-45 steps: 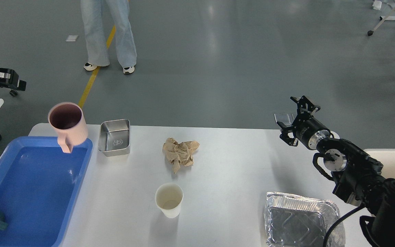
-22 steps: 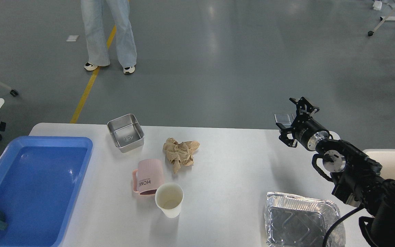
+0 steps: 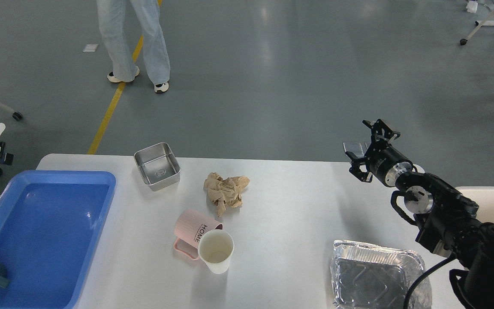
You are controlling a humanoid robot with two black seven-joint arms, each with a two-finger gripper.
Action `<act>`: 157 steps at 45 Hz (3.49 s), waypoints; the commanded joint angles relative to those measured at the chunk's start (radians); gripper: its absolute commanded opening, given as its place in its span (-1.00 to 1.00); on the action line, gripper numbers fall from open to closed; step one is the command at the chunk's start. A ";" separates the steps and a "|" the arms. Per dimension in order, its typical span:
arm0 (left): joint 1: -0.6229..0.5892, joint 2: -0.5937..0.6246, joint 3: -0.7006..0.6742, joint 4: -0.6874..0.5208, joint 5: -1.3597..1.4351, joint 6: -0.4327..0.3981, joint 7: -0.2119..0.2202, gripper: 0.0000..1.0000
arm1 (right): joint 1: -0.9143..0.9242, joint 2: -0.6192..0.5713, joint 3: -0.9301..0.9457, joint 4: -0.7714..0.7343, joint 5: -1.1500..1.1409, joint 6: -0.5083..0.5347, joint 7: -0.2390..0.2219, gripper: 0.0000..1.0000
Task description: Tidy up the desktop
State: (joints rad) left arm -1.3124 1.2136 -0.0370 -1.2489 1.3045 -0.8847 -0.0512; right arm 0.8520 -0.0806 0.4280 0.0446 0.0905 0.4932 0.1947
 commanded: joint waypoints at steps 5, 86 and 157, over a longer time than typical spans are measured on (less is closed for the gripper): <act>0.001 -0.017 -0.007 0.000 -0.060 0.006 0.004 -0.59 | -0.001 0.002 0.000 0.000 0.000 -0.004 0.000 1.00; 0.324 -0.261 -0.158 0.039 -0.251 0.245 0.172 0.64 | 0.006 0.002 -0.002 -0.002 -0.002 -0.004 -0.001 1.00; 0.478 -0.657 0.003 0.063 -0.073 0.512 0.323 0.74 | 0.004 0.008 -0.020 -0.005 -0.023 -0.004 -0.001 1.00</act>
State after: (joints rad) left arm -0.8348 0.6090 -0.0472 -1.2044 1.2007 -0.4256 0.2700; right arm 0.8581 -0.0718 0.4091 0.0399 0.0672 0.4893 0.1932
